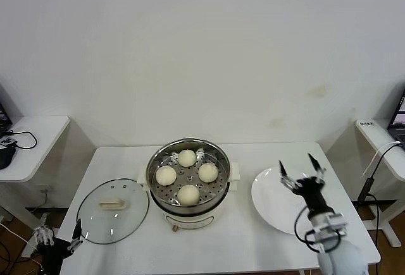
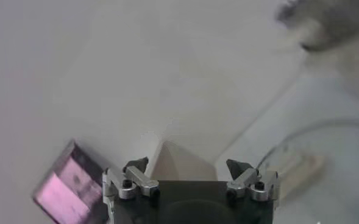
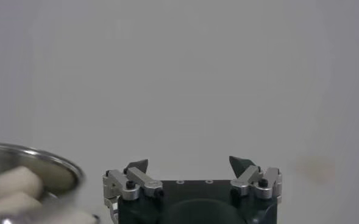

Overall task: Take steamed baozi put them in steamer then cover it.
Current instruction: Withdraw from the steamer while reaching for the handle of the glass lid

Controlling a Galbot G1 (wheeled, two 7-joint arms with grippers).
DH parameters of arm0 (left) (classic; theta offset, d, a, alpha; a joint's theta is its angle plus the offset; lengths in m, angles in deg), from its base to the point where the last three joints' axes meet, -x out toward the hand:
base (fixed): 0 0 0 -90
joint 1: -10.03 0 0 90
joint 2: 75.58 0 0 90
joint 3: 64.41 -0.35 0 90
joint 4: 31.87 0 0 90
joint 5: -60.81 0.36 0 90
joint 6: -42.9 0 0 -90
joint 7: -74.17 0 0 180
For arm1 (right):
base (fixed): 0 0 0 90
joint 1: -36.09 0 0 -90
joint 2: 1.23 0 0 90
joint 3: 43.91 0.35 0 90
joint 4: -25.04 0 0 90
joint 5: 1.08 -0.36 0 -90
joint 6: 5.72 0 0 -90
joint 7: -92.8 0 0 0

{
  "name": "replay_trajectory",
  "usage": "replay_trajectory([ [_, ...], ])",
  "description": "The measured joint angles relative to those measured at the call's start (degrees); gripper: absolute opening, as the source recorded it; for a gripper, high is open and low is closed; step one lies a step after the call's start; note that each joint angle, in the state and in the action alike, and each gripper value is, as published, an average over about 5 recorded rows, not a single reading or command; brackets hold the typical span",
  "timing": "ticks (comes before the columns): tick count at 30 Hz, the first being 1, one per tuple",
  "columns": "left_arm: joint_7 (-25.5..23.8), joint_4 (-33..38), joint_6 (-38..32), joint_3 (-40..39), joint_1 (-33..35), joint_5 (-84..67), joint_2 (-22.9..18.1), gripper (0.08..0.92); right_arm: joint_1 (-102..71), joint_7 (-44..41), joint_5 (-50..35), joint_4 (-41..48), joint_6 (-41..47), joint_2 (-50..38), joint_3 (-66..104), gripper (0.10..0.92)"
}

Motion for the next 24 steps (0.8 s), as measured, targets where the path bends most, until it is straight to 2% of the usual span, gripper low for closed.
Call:
replay_trajectory([
  [9,1.1,-4.96,-3.2,-1.43,-2.17,17.51,1.69,0.823,-6.7,0.82,-1.24,-3.39,-1.03,3.62,6.45,0.823],
  [24,0.31,-12.89,-5.31,-4.78,-9.95,25.76,5.59,0.823,-12.43,1.66,-1.58,-7.8,-1.2,6.6,11.38,0.823],
])
